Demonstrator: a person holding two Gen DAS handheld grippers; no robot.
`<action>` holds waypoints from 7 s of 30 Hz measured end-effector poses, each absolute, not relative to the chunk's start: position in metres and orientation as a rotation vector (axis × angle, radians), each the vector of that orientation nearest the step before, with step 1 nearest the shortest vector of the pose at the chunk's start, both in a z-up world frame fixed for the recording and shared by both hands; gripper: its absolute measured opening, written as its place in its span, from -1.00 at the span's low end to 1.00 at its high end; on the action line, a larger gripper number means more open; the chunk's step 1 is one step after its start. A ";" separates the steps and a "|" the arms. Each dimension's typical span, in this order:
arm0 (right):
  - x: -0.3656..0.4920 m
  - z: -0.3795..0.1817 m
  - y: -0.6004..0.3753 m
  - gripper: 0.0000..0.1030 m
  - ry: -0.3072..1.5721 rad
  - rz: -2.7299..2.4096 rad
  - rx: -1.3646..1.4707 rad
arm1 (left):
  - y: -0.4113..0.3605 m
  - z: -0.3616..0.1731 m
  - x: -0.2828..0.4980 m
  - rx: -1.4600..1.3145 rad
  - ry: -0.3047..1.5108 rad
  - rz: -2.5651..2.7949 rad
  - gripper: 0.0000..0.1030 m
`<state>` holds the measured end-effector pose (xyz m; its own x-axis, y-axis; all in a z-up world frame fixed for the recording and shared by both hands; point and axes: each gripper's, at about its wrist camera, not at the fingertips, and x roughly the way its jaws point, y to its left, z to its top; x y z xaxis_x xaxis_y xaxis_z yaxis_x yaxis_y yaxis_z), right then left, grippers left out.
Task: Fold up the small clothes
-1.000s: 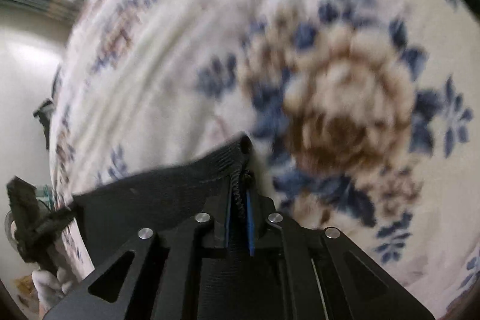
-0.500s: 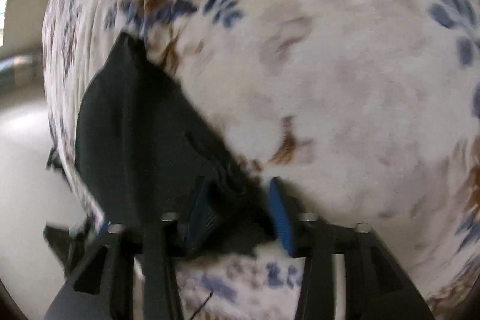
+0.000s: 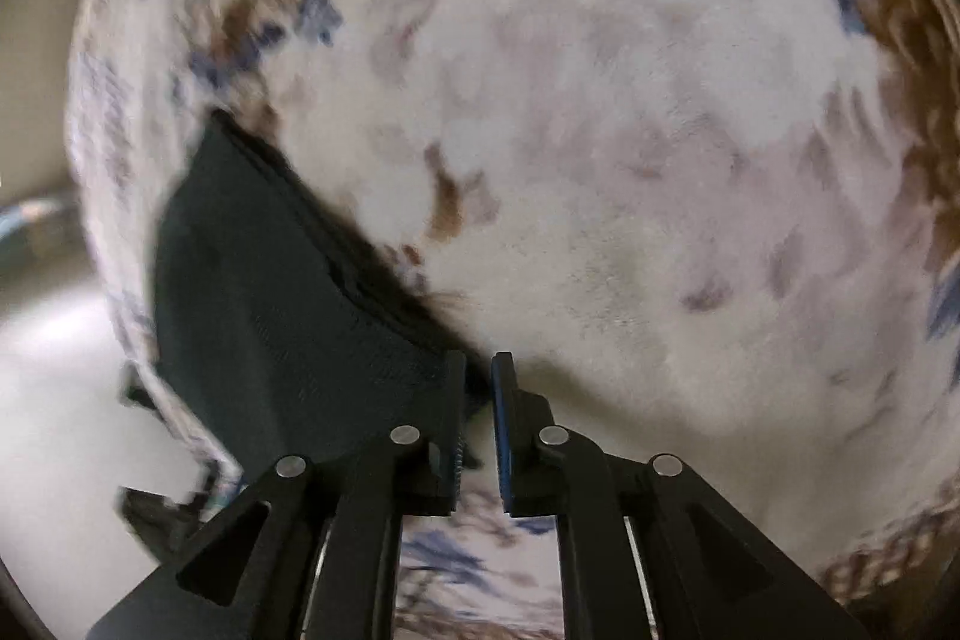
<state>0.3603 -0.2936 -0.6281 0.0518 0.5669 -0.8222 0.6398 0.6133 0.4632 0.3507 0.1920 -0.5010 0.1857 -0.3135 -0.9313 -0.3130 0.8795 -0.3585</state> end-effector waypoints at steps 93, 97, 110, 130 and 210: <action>0.624 -0.555 -0.193 1.00 1.230 -0.199 0.471 | 0.113 -0.457 0.612 -0.055 1.187 -0.082 0.93; 0.611 -0.495 -0.170 1.00 1.184 -0.250 0.217 | 0.098 -0.420 0.579 -0.001 1.168 -0.034 1.00; 0.458 -0.259 -0.151 1.00 1.001 -0.237 0.007 | 0.068 -0.243 0.461 0.014 1.022 -0.013 1.00; 0.223 0.028 -0.143 1.00 0.658 -0.158 -0.049 | 0.049 -0.023 0.268 0.011 0.745 -0.001 1.00; 0.138 0.092 -0.150 1.00 0.537 -0.048 -0.046 | 0.061 0.025 0.202 -0.014 0.635 0.081 1.00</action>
<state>0.1383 -0.1501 0.0916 0.8584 -0.0577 -0.5097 0.0334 0.9978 -0.0568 0.2023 0.0611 0.0253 0.8019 0.0717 -0.5932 -0.0803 0.9967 0.0118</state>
